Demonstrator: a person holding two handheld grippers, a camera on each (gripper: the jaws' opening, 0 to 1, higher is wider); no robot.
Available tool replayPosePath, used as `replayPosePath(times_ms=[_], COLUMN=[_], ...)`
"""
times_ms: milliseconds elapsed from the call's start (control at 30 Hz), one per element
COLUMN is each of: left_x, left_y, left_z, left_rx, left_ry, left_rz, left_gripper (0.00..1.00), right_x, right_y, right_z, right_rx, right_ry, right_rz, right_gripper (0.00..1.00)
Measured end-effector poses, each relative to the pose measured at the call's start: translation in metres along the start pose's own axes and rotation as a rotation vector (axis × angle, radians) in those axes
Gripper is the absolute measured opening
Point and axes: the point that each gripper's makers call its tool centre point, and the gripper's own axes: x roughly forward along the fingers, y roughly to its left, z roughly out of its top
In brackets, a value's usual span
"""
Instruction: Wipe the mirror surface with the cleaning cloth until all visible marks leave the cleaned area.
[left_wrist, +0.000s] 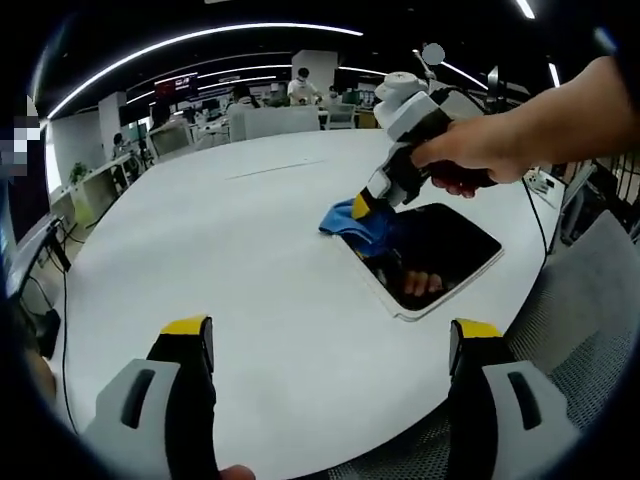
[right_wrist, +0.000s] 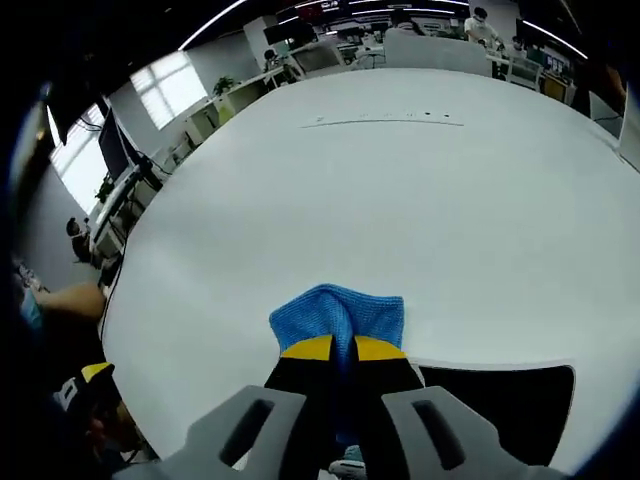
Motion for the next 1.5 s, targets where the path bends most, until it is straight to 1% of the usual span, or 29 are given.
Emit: replayPosePath(times_ms=[33,133,200,300,400,567,700,767,800,867,933,1033,1200,1333,1467,1500], left_x=[0.000,0.001,0.001,0.000,0.001,0.000,0.000,0.000,0.000,-0.001,-0.002,-0.003,-0.004,-0.004,-0.004,-0.004], left_y=[0.000,0.001,0.002,0.002,0.002,0.001,-0.001,-0.001,-0.001,-0.001,-0.002,-0.002,-0.005,-0.006,-0.007,-0.007], left_z=[0.000,-0.001,-0.001,-0.001,-0.002,-0.002,-0.001,-0.001,-0.001,0.001,0.003,0.003,0.003,0.003,0.003,0.003], left_rx=[0.000,0.010,0.015,0.017,0.019,0.024,0.029,0.029,0.031,0.031,0.025,0.023,0.039,0.042,0.052,0.049], left_ry=[0.000,0.003,0.006,0.007,0.009,0.011,0.017,0.017,0.017,0.011,-0.003,-0.004,0.003,0.007,0.009,0.007], left_rz=[0.002,0.007,0.009,0.011,0.012,0.009,0.008,0.008,0.008,0.009,0.009,0.012,0.003,0.000,-0.003,-0.004], left_gripper=[0.97,0.97,0.97,0.97,0.97,0.97,0.97,0.97,0.97,0.97,0.97,0.97,0.97,0.97,0.96,0.96], right_x=[-0.001,-0.002,-0.002,0.001,-0.003,-0.009,-0.015,-0.018,-0.020,-0.024,-0.027,-0.029,-0.034,-0.036,-0.038,-0.039], right_y=[-0.001,-0.002,-0.002,-0.002,-0.001,0.004,0.009,0.010,0.010,0.011,0.013,0.013,0.017,0.019,0.020,0.021], right_z=[0.000,-0.001,-0.001,0.000,-0.002,-0.012,-0.021,-0.024,-0.027,-0.031,-0.034,-0.037,-0.044,-0.047,-0.050,-0.051], right_rx=[-0.007,0.019,0.022,0.004,-0.006,-0.004,-0.025,-0.021,-0.003,0.010,-0.004,-0.012,0.024,-0.011,0.015,0.015], right_ry=[0.002,0.004,0.000,-0.013,-0.018,-0.014,-0.009,-0.006,-0.003,-0.004,-0.012,-0.012,0.018,0.025,0.034,0.024], right_rz=[-0.009,-0.010,-0.010,-0.009,-0.010,0.004,0.011,0.015,0.021,0.026,0.033,0.037,0.055,0.059,0.064,0.058], right_gripper=[0.00,0.00,0.00,0.00,0.00,0.00,0.00,0.00,0.00,0.00,0.00,0.00,0.00,0.00,0.00,0.00])
